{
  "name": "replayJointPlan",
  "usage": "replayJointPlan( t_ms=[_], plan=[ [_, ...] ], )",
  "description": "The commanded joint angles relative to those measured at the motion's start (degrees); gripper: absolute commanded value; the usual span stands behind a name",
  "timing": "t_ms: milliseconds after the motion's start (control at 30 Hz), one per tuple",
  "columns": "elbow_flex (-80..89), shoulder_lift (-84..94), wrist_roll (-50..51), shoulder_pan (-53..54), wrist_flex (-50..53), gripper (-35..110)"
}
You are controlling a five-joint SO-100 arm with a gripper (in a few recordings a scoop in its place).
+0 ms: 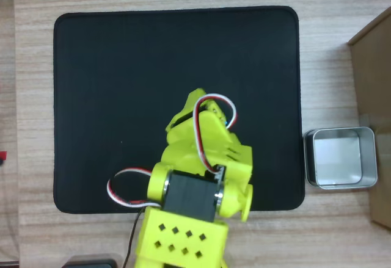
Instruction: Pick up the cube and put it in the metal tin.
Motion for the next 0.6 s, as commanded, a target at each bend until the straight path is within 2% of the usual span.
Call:
replayJointPlan(
  t_ms=[0, 100, 300, 567],
  plan=[
    [-1.67, -0.97, -0.88, 0.35, 0.70, 25],
    [-3.08, -5.62, -1.49, 0.44, 0.79, 27],
    [-3.34, -11.51, -4.04, 0.53, 0.88, 40],
    [-8.17, -20.65, -6.86, 3.78, 1.14, 38]
  ],
)
